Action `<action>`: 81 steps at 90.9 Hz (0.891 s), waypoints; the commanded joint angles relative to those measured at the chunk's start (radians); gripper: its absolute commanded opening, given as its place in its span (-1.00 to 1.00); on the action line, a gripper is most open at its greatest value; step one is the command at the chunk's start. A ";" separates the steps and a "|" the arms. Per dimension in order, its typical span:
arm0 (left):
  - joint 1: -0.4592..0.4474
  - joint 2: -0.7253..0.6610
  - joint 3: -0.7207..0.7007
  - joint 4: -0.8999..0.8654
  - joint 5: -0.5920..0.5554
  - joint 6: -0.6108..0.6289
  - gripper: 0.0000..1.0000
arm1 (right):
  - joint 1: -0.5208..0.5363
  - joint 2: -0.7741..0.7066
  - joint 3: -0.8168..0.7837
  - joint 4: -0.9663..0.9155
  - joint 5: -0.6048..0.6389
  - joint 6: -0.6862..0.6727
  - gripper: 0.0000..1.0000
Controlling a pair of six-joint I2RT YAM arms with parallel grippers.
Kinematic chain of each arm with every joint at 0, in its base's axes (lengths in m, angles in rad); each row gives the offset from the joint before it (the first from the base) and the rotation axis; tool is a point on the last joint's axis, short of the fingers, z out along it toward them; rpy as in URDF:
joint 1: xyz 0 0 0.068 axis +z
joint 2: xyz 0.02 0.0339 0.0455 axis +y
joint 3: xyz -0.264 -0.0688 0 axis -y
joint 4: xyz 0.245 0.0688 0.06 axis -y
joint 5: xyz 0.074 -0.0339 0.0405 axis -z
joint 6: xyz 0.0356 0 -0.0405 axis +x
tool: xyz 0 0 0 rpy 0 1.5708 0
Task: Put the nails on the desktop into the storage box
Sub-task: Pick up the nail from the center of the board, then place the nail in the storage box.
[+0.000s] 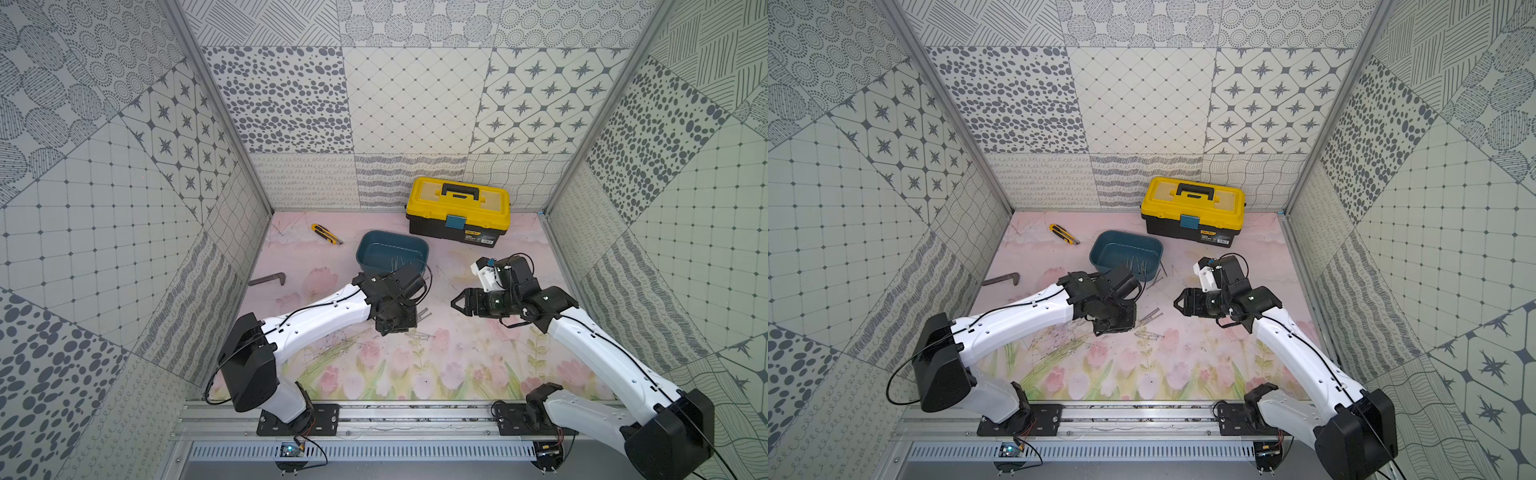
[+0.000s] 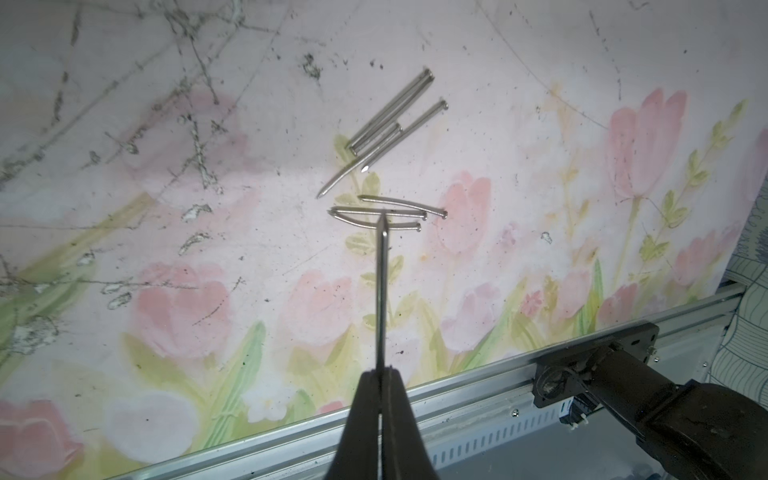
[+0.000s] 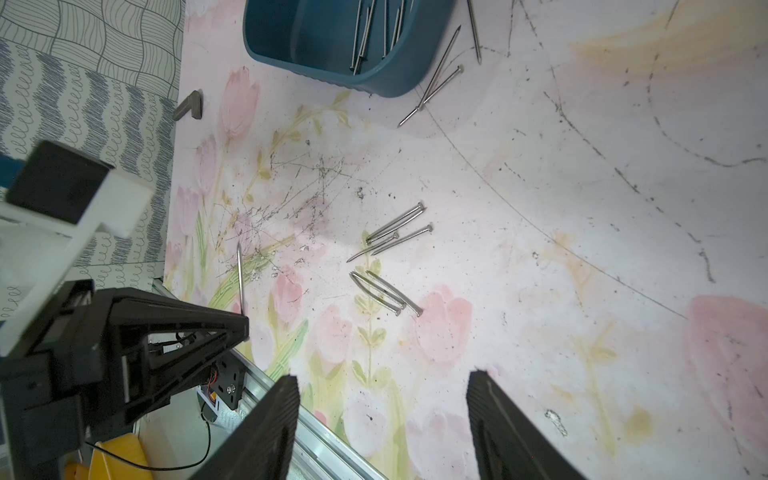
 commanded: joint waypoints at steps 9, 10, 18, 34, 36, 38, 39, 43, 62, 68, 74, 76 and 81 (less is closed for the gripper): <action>0.120 0.086 0.187 -0.167 -0.009 0.250 -1.00 | -0.001 0.016 0.003 0.031 -0.031 -0.021 0.51; 0.126 0.092 0.198 -0.168 -0.006 0.256 -1.00 | -0.001 0.017 0.004 0.031 -0.033 -0.022 0.53; 0.180 0.149 0.280 -0.179 0.011 0.308 -1.00 | -0.001 0.019 0.012 0.031 -0.041 -0.018 0.61; 0.256 0.284 0.440 -0.213 0.030 0.389 -1.00 | -0.001 0.017 0.030 0.023 -0.048 -0.009 0.80; 0.264 0.294 0.456 -0.213 0.031 0.396 -1.00 | -0.002 0.016 0.032 0.022 -0.050 -0.008 0.84; 0.272 0.311 0.465 -0.214 0.032 0.400 -1.00 | -0.002 0.015 0.033 0.022 -0.052 -0.007 0.87; 0.276 0.318 0.472 -0.213 0.033 0.403 -1.00 | -0.002 0.015 0.034 0.023 -0.052 -0.008 0.88; 0.293 0.343 0.494 -0.208 0.040 0.411 -1.00 | -0.001 0.013 0.034 0.022 -0.054 -0.013 0.93; 0.378 0.464 0.616 -0.203 0.066 0.473 -1.00 | 0.003 -0.010 0.020 0.064 -0.073 -0.061 0.94; 0.408 0.509 0.649 -0.204 0.074 0.497 -1.00 | 0.007 -0.022 0.012 0.080 -0.077 -0.064 0.94; 0.437 0.547 0.680 -0.202 0.080 0.522 -1.00 | 0.011 -0.026 0.014 0.081 -0.076 -0.059 0.94; 0.446 0.560 0.689 -0.201 0.083 0.530 -1.00 | 0.012 -0.028 0.016 0.080 -0.078 -0.056 0.94; 0.463 0.593 0.726 -0.203 0.090 0.553 -1.00 | 0.014 -0.030 0.019 0.081 -0.077 -0.050 0.93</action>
